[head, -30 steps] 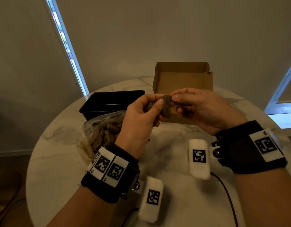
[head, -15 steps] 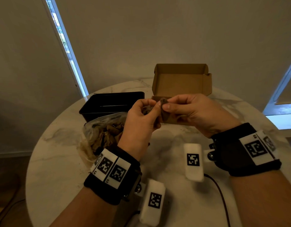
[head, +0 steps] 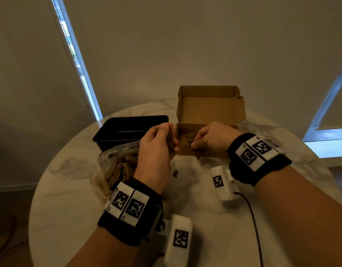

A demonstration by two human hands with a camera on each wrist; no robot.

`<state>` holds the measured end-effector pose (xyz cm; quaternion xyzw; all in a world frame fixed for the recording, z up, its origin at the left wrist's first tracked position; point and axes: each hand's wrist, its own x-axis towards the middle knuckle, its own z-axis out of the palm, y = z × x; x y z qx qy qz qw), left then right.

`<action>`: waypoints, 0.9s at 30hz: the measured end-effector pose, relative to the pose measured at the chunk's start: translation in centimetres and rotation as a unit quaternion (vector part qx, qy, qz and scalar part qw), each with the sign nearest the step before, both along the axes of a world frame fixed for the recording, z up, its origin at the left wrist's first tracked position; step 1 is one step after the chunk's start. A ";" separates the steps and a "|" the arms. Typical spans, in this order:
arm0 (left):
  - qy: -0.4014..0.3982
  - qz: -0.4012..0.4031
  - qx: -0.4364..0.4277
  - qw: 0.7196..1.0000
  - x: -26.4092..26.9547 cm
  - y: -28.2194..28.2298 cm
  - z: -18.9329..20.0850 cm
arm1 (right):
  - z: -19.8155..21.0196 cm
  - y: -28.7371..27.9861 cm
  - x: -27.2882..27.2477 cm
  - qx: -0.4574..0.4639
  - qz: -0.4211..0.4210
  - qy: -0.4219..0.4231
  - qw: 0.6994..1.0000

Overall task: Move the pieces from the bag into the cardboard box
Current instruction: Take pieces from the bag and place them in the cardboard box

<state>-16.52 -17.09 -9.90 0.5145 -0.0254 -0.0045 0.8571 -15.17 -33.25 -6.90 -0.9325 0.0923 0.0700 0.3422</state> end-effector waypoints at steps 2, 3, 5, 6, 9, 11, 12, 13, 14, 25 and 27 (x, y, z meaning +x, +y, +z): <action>0.000 0.003 0.004 1.000 0.0 0.0 0.1 | 0.0 -0.8 -0.9 -0.015 0.005 0.003 1.000; 0.000 0.003 0.005 1.000 -0.1 -0.1 0.1 | 0.0 -1.1 -1.4 -0.019 0.008 0.005 1.000; -0.003 0.002 0.004 1.000 -0.2 -0.1 0.2 | 0.3 -1.6 -2.2 -0.006 0.010 0.000 1.000; -0.005 0.004 0.005 1.000 -0.3 -0.1 0.2 | 0.4 -1.7 -2.4 0.009 0.002 -0.012 1.000; -0.010 0.010 0.011 1.000 -0.3 0.0 0.2 | 1.3 -1.3 -1.6 0.068 -0.039 -0.058 0.995; -0.010 0.010 0.012 1.000 -0.4 0.1 0.3 | 1.7 -0.6 -0.3 0.116 -0.049 -0.053 0.991; -0.011 0.010 0.013 1.000 -0.4 0.1 0.3 | 1.7 -0.2 0.5 0.123 -0.047 -0.037 0.991; -0.012 0.009 0.015 1.000 -0.4 0.1 0.3 | 1.6 0.1 1.5 0.115 -0.043 -0.020 0.992; -0.013 0.009 0.017 1.000 -0.3 0.1 0.2 | 1.4 0.4 2.5 0.095 -0.039 -0.002 0.995; -0.017 -0.008 0.031 0.999 -0.2 0.0 -0.1 | -1.9 2.0 7.9 -0.009 -0.049 0.059 0.997; -0.018 -0.008 0.033 0.999 -0.2 0.0 0.0 | -1.8 2.0 7.8 0.002 -0.054 0.068 0.996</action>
